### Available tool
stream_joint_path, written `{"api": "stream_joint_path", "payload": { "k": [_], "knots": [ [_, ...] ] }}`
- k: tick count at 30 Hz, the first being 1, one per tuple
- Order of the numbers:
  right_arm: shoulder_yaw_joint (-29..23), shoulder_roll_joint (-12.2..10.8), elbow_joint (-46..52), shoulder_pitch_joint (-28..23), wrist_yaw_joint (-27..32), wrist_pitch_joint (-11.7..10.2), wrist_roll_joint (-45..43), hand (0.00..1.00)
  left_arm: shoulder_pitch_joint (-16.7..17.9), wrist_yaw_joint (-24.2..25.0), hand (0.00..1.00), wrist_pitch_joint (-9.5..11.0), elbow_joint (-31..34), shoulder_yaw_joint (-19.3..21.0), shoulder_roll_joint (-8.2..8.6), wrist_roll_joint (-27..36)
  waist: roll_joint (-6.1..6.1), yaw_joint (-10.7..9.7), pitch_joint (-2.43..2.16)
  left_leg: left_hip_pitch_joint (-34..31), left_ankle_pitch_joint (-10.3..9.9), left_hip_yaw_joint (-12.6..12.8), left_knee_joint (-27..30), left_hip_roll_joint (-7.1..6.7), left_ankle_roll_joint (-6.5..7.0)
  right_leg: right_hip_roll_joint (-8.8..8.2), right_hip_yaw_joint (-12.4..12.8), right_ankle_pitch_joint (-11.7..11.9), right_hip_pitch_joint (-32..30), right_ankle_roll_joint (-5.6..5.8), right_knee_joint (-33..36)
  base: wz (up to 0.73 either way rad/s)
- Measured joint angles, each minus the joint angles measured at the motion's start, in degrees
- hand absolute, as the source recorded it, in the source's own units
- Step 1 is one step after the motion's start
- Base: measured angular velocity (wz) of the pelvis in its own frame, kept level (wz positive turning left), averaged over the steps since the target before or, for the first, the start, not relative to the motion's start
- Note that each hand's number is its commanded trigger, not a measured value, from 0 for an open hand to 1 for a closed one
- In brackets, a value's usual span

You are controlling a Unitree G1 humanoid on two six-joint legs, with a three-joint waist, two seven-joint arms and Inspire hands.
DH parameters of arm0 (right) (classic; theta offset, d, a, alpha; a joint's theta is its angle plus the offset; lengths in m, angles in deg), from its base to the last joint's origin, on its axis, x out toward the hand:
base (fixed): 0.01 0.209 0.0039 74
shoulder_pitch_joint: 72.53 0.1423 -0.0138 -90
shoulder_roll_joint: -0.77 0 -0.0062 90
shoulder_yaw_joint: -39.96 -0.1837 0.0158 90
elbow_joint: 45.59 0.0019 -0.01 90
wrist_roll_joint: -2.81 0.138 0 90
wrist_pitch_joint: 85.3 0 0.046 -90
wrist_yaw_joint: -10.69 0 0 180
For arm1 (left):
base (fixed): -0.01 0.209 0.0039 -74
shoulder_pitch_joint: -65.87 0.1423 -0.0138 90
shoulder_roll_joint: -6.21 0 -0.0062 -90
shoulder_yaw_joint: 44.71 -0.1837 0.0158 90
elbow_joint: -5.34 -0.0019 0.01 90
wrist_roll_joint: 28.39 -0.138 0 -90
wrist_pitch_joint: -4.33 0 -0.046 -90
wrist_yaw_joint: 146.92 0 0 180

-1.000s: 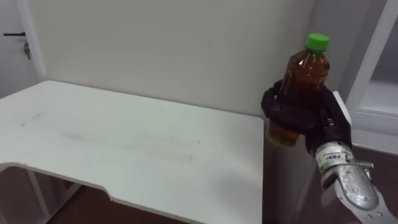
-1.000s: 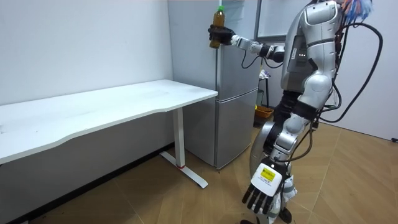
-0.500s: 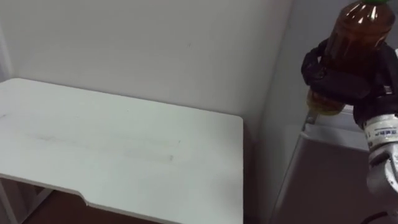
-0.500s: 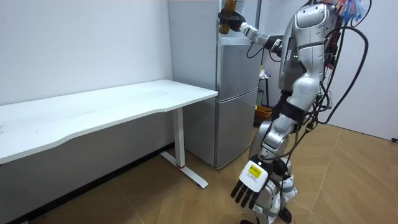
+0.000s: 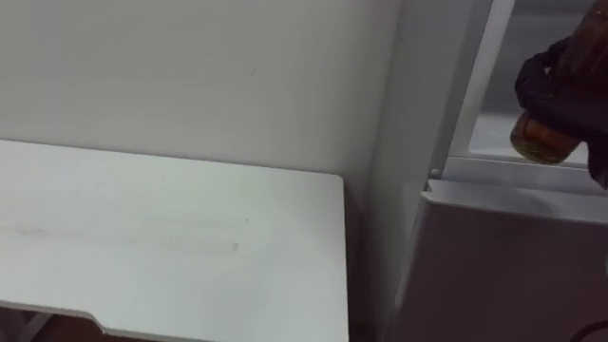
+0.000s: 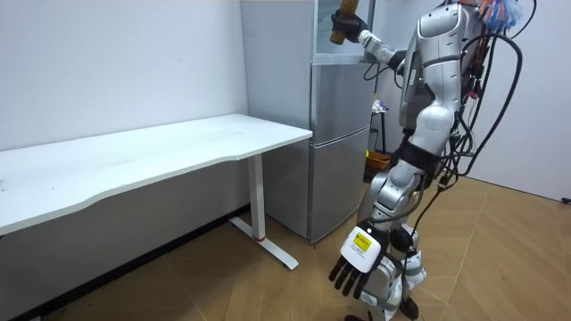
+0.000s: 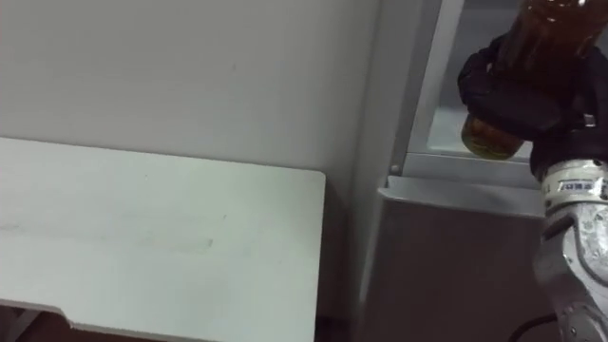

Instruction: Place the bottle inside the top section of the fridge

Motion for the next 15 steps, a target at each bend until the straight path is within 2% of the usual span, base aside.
{"api": "stream_joint_path", "payload": {
  "k": [6, 9, 12, 15],
  "knots": [
    [-0.4, 1.6, -0.3, 0.0, 0.6, 0.0, 1.4, 1.00, -0.2, 0.2, 0.00, 0.0, 0.0, 0.0, -0.01, 0.0, 0.03, -0.4, 0.12, 0.7, 0.0, 1.0, -0.2, 0.11, -0.02, 0.16, 1.6, -0.1, 0.0, -0.17, 0.1, -0.12],
    [-0.4, 2.0, -1.3, 0.0, 0.6, 0.0, 1.4, 1.00, -0.2, 0.4, 0.00, 0.0, 0.0, 0.0, -0.26, 0.0, -0.87, -0.3, 0.32, 0.9, -0.1, 1.2, -0.2, 0.17, -0.02, 0.20, 1.6, -0.2, -0.2, -0.22, 0.1, -0.04],
    [-0.3, 2.7, -3.7, 0.0, 0.6, 0.2, 1.3, 1.00, -0.1, 0.4, 0.00, 0.0, -0.1, 0.1, -0.58, 0.0, -2.09, -0.1, 0.25, 0.9, -0.1, 1.4, -0.2, 0.27, -0.08, 0.29, 1.7, -0.2, -0.3, -0.26, 0.0, -0.02],
    [-0.2, 4.1, -6.7, 0.3, 1.2, 0.6, 1.6, 1.00, 0.1, 0.4, 0.00, 0.0, -0.5, 0.1, -0.63, 0.0, -2.58, 0.4, 0.01, 0.9, -0.4, 1.5, 0.0, 0.35, -0.06, 0.31, 1.7, -0.2, -0.1, -0.25, 0.0, -0.01]
  ]
}}
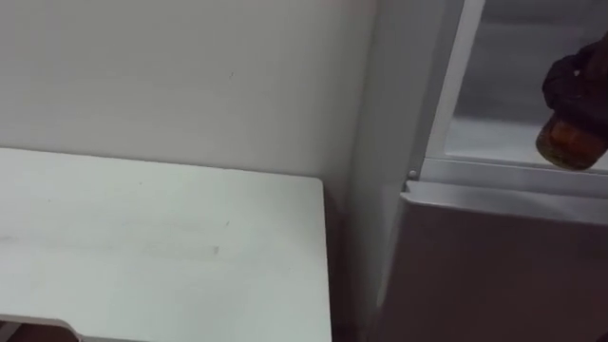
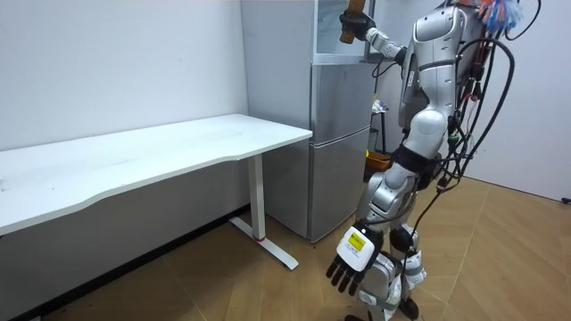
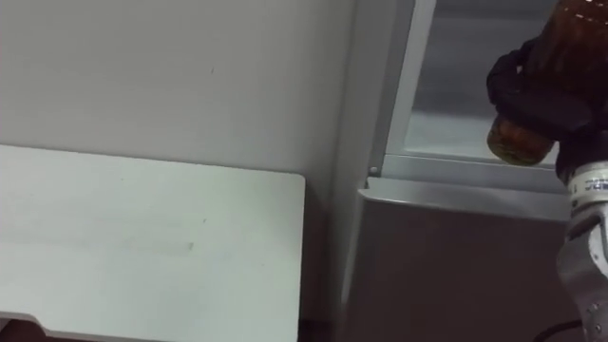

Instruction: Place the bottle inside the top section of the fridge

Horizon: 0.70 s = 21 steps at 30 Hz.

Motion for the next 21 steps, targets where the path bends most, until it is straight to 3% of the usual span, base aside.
{"api": "stream_joint_path", "payload": {
  "k": [14, 21],
  "knots": [
    [-0.1, 0.4, -5.9, 0.1, 5.1, 0.2, -0.8, 1.00, 3.1, 1.6, 0.00, 1.5, -1.5, 2.5, 0.05, 0.4, 0.39, 0.2, 0.21, -0.2, -0.4, -0.1, 0.3, 0.51, -0.39, 0.41, -0.1, -0.1, 0.1, -0.13, 0.1, 0.00],
    [0.0, 4.1, -6.2, 0.1, 12.4, 0.2, -1.3, 1.00, 5.0, 1.6, 0.00, 2.5, -1.5, 3.4, -0.01, 0.7, 0.18, 2.2, 0.08, -1.9, -0.5, -0.3, 0.8, 0.49, -0.42, 0.48, -0.3, -0.1, -1.0, -0.21, 0.0, 0.03]
  ]
}}
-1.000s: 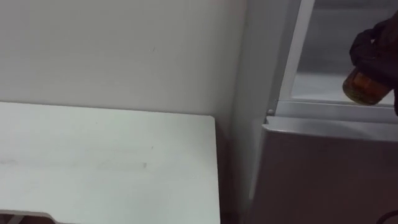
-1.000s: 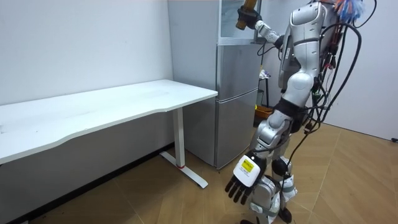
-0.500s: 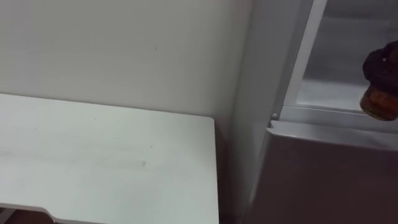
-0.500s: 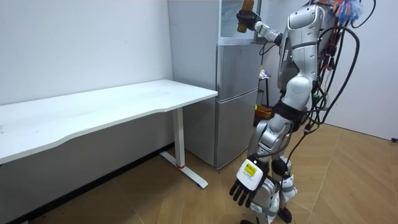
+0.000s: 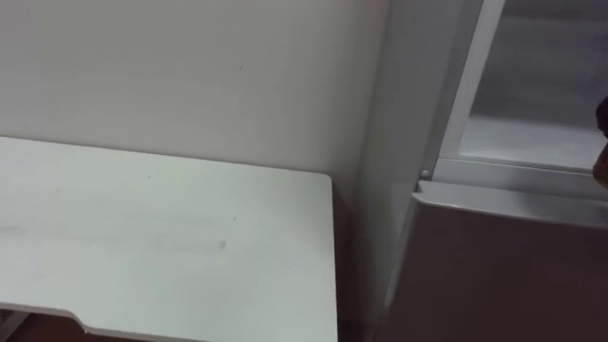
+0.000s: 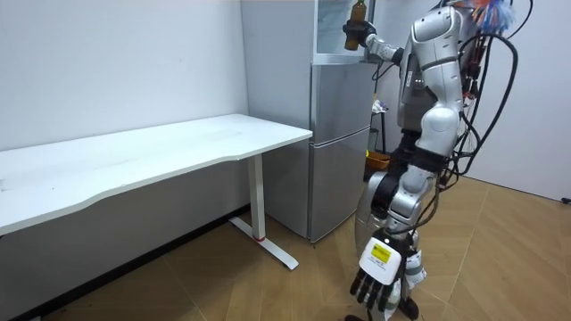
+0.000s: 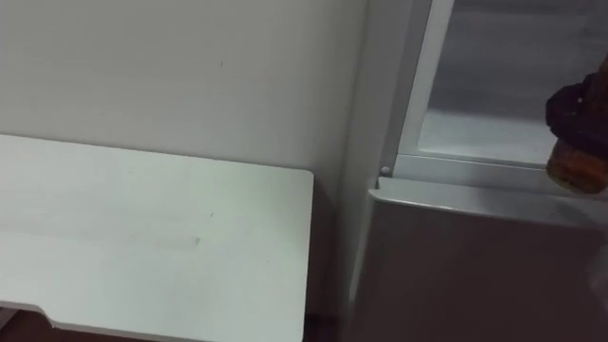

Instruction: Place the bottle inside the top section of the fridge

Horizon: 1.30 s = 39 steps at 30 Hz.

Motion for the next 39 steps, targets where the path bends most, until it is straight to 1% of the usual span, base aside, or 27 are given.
{"api": "stream_joint_path", "payload": {
  "k": [3, 5, 7, 9, 12, 14, 15, 16, 18, 20, 21, 22, 24, 25, 29, 31, 33, 36, 38, 39],
  "knots": [
    [0.1, 0.3, -0.2, 0.7, 3.2, 0.0, -1.9, 1.00, 0.1, -0.7, 0.00, 0.1, 0.2, 0.0, -0.42, 0.1, 0.00, 0.2, -0.10, -1.8, 0.0, -1.3, 0.9, -0.02, -0.01, 0.01, -0.9, 0.0, -1.0, -0.06, 0.0, 0.16],
    [0.2, 0.4, -1.1, 2.2, 4.4, -0.1, -1.9, 1.00, 0.1, -0.8, 0.00, 0.1, 0.6, 0.0, -0.72, 0.1, 0.12, 0.2, -0.11, -2.8, 0.0, -1.3, 1.4, 0.04, -0.06, 0.02, -1.2, 0.1, -1.9, -0.20, 0.1, 0.10],
    [1.7, 0.4, -3.9, 4.9, 5.6, -0.1, -1.7, 1.00, -0.1, -0.9, 0.00, 0.1, 1.0, 0.0, -1.20, 0.1, 0.24, 0.4, -0.13, -3.5, 0.2, -1.8, 1.5, 0.03, -0.14, 0.04, -1.3, 0.2, -2.3, -0.31, 0.1, 0.02],
    [2.3, 0.4, -4.9, 6.0, 5.8, -0.1, -1.7, 1.00, -0.3, -0.9, 0.00, 0.1, 1.6, 0.0, -1.67, 0.1, 0.22, 0.6, -0.20, -4.6, 0.2, -2.0, 1.9, 0.03, -0.15, 0.06, -1.6, 0.2, -3.1, -0.32, 0.2, 0.07],
    [3.0, 0.4, -7.8, 8.6, 6.2, -0.1, -1.7, 1.00, -1.0, -0.9, 0.00, -0.2, 2.3, 0.5, -1.98, -0.2, 0.28, 1.1, -0.17, -6.3, 0.2, -2.0, 2.4, 0.08, -0.14, 0.00, -1.7, 0.2, -4.7, -0.35, 0.9, 0.03],
    [3.1, 0.4, -8.3, 9.0, 7.1, -0.1, -1.7, 1.00, -1.0, -0.9, 0.00, -0.5, 3.0, 0.6, -2.16, 0.0, 0.25, 0.9, -0.19, -7.4, 0.2, -2.5, 2.9, 0.07, -0.13, -0.06, -2.3, 0.3, -5.4, -0.46, 1.0, 0.15],
    [3.3, 0.4, -9.6, 9.6, 7.3, -0.1, -1.7, 1.00, -1.1, -0.9, 0.00, -0.6, 3.3, 0.6, -2.29, 0.1, 0.32, 0.8, -0.17, -8.3, 0.2, -3.0, 3.5, 0.06, -0.13, -0.08, -3.0, 0.3, -5.7, -0.47, 1.1, 0.17],
    [3.9, 0.4, -11.4, 11.3, 7.4, -0.4, -1.7, 1.00, -1.1, -0.9, 0.00, -0.6, 3.4, 0.5, -2.32, 0.1, 0.42, 0.9, -0.08, -8.5, 0.2, -3.0, 3.6, 0.09, -0.14, -0.04, -3.0, 0.3, -6.0, -0.49, 1.1, 0.13],
    [5.0, 0.4, -14.2, 14.4, 7.7, -0.4, -1.7, 1.00, -1.2, -0.8, 0.00, -0.6, 3.3, 0.1, -2.33, 0.1, 0.66, 0.9, 0.10, -8.9, 0.2, -3.0, 4.0, 0.19, -0.15, 0.04, -3.0, 0.3, -6.1, -0.55, 1.1, 0.00],
    [6.6, 0.5, -16.1, 15.8, 8.2, -0.5, -1.7, 1.00, -2.2, -0.7, 0.00, -0.6, 2.8, -0.2, -2.35, 0.1, 0.81, 1.6, 0.28, -9.0, 0.2, -3.0, 4.0, 0.30, -0.17, 0.14, -3.0, 0.4, -6.3, -0.70, 1.1, -0.03],
    [7.6, 0.6, -17.3, 16.6, 8.9, -1.6, -1.8, 1.00, -3.0, -0.7, 0.00, -0.5, 2.1, -0.4, -2.35, 0.1, 0.89, 2.4, 0.35, -9.0, 0.2, -2.7, 4.1, 0.41, -0.18, 0.18, -2.9, 0.5, -6.3, -0.90, 1.1, -0.05],
    [9.3, 0.7, -19.0, 17.8, 9.4, -1.7, -1.8, 1.00, -3.4, -0.7, 0.00, -0.6, 1.9, -0.8, -2.37, 0.3, 0.93, 2.5, 0.43, -9.1, 0.2, -2.8, 4.2, 0.46, -0.18, 0.21, -2.9, 0.6, -6.3, -0.98, 1.1, -0.04],
    [10.8, 0.8, -20.8, 19.1, 9.7, -2.1, -1.7, 1.00, -3.7, -0.8, 0.00, -0.5, 1.9, -1.7, -2.61, 1.4, 0.91, 3.0, 0.57, -9.5, 0.2, -2.8, 4.4, 0.57, -0.20, 0.31, -2.9, 0.7, -6.5, -1.17, 1.1, 0.00],
    [11.5, 1.2, -21.3, 19.3, 9.9, -2.4, -1.7, 1.00, -3.9, -0.8, 0.00, -0.5, 1.9, -2.3, -2.79, 2.3, 0.90, 3.4, 0.64, -9.9, 0.1, -2.8, 4.5, 0.67, -0.22, 0.41, -2.9, 0.9, -6.7, -1.30, 1.1, 0.00],
    [11.9, 1.4, -21.9, 19.4, 10.4, -3.8, -1.7, 1.00, -4.1, -0.8, 0.00, -0.6, 1.9, -2.6, -3.07, 2.4, 0.82, 4.4, 0.77, -11.8, -0.1, -3.2, 6.4, 1.32, -0.50, 1.06, -3.1, 1.4, -7.7, -1.76, 1.0, 0.01],
    [12.0, 1.4, -22.9, 19.6, 10.6, -5.0, -1.5, 1.00, -4.4, -0.8, 0.00, -0.5, 2.1, -3.6, -3.59, 2.5, 1.06, 5.0, 1.10, -12.6, -0.2, -3.6, 7.5, 1.71, -0.67, 1.42, -3.2, 1.6, -7.8, -2.05, 0.9, 0.04],
    [11.9, 1.4, -23.4, 19.7, 10.5, -5.6, -1.4, 1.00, -4.4, -0.8, 0.00, -0.5, 2.6, -4.4, -4.11, 2.8, 1.23, 5.2, 1.24, -13.4, -0.3, -3.9, 8.2, 1.95, -0.78, 1.62, -3.4, 1.6, -8.0, -2.18, 0.9, 0.05],
    [12.0, 1.4, -25.1, 20.8, 10.0, -6.1, -1.3, 1.00, -4.4, -1.0, 0.00, -0.5, 3.7, -4.7, -4.47, 2.9, 1.16, 5.7, 1.21, -14.2, -0.1, -4.1, 8.4, 2.09, -1.03, 1.89, -3.1, 1.6, -9.1, -2.40, 0.8, 0.00],
    [12.5, 1.4, -25.9, 21.3, 9.7, -6.6, -1.0, 1.00, -4.3, -1.1, 0.00, -0.5, 4.0, -5.5, -4.69, 3.5, 1.21, 5.9, 1.21, -14.3, 0.1, -4.1, 8.4, 2.16, -1.11, 2.01, -3.0, 1.6, -9.2, -2.55, 0.9, 0.00],
    [12.8, 1.5, -26.3, 21.3, 9.4, -7.2, -0.3, 1.00, -4.3, -1.1, 0.00, -0.4, 4.2, -6.3, -4.94, 3.5, 1.20, 6.0, 1.21, -14.3, 0.2, -4.2, 8.5, 2.19, -1.17, 2.05, -3.0, 1.7, -9.2, -2.66, 0.9, 0.00]
  ]
}}
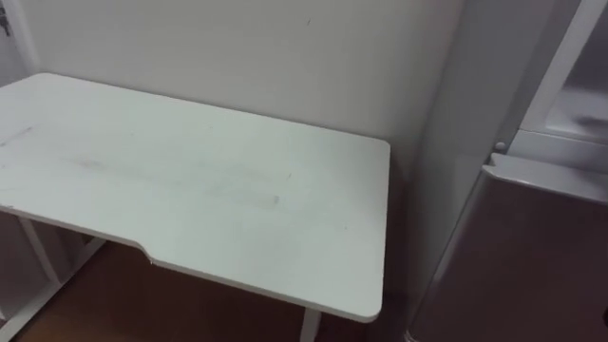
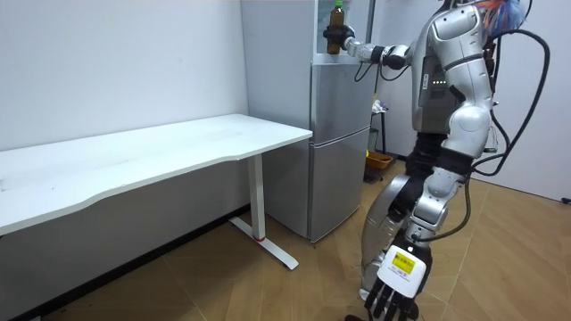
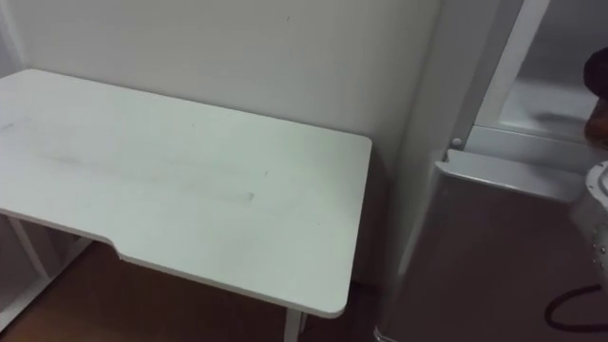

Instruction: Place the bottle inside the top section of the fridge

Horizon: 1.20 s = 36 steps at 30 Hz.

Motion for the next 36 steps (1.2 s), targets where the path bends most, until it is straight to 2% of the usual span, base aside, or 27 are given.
{"api": "stream_joint_path", "payload": {
  "k": [4, 12, 19, 24, 30, 32, 33, 35, 36],
  "knots": [
    [0.8, 0.1, -3.2, 2.7, -0.8, -0.7, 5.8, 1.00, -0.1, 0.0, 0.00, 0.0, 0.0, -0.7, -0.12, 0.1, 0.09, 0.1, -0.05, 0.0, 0.2, -0.1, -0.2, 0.02, -0.08, 0.06, -0.1, 0.1, 0.0, -0.11, 0.0, 0.00],
    [2.6, 1.6, -5.4, 3.1, -2.2, -1.9, 9.0, 1.00, 0.3, -0.4, 0.00, -0.5, -0.6, -0.8, -0.12, 1.2, 0.70, 1.2, 0.05, 0.2, 0.2, -0.1, -0.3, 0.02, -0.08, 0.12, -0.3, 0.2, 0.4, -0.13, -0.1, 0.00],
    [2.9, 1.6, -7.3, 4.3, -6.2, -1.8, 10.6, 1.00, 1.1, -1.2, 0.00, -1.4, -0.5, -0.7, -0.12, 1.1, 1.58, 1.3, -0.26, 0.2, 0.2, -0.1, -0.2, 0.03, -0.09, 0.01, -0.4, 0.2, 0.4, -0.20, 0.0, 0.00],
    [2.9, 1.8, -7.6, 4.3, -7.4, -1.8, 11.6, 1.00, 1.7, -1.4, 0.00, -2.3, 0.2, -0.7, -0.11, 1.2, 1.36, 1.3, -0.62, 0.6, 0.3, -0.2, -0.4, 0.05, -0.16, -0.04, -0.7, 0.1, 0.6, -0.25, 0.1, 0.00],
    [2.9, 1.9, -7.7, 4.3, -9.8, -1.5, 19.1, 1.00, 2.9, -2.3, 0.00, -2.3, 1.6, -0.7, -0.11, 1.2, 1.40, 1.1, -0.52, 2.2, 0.3, -0.2, -1.1, -0.08, -0.22, -0.22, -0.9, -0.2, 2.2, -0.20, 0.1, 0.00],
    [2.8, 2.2, -8.0, 4.3, -11.0, -1.1, 20.9, 1.00, 3.9, -2.3, 0.00, -2.1, 2.6, -0.6, -0.11, 1.1, 1.18, 1.1, -0.63, 2.2, 0.3, -0.3, -1.1, -0.11, -0.23, -0.78, -1.7, -0.5, 2.2, -0.26, 0.2, 0.05],
    [2.8, 2.8, -8.5, 4.3, -12.0, -1.1, 22.5, 0.75, 4.2, -2.3, 0.00, -2.2, 2.9, -0.5, -0.12, 1.1, 1.10, 1.4, -0.65, 2.2, 0.3, -0.3, -1.1, -0.12, -0.24, -0.93, -2.1, -0.7, 2.3, -0.30, 0.4, 0.10],
    [2.7, 3.1, -9.7, 4.3, -13.0, -1.1, 24.3, 0.51, 5.1, -2.3, 0.00, -2.3, 3.6, -0.3, -0.14, 1.1, 0.85, 1.7, -0.70, 2.2, 0.3, -0.6, -1.0, -0.22, -0.26, -1.15, -2.6, -1.2, 2.3, -0.35, 1.1, 0.15],
    [2.6, 3.4, -10.5, 4.3, -13.3, -1.1, 24.8, 0.51, 5.5, -2.3, 0.00, -2.3, 3.7, 0.0, -0.17, 1.1, 0.92, 1.8, -0.53, 2.1, 0.3, -1.1, -0.9, -0.31, -0.29, -1.18, -3.2, -1.3, 2.6, -0.34, 1.0, 0.19]
  ]
}}
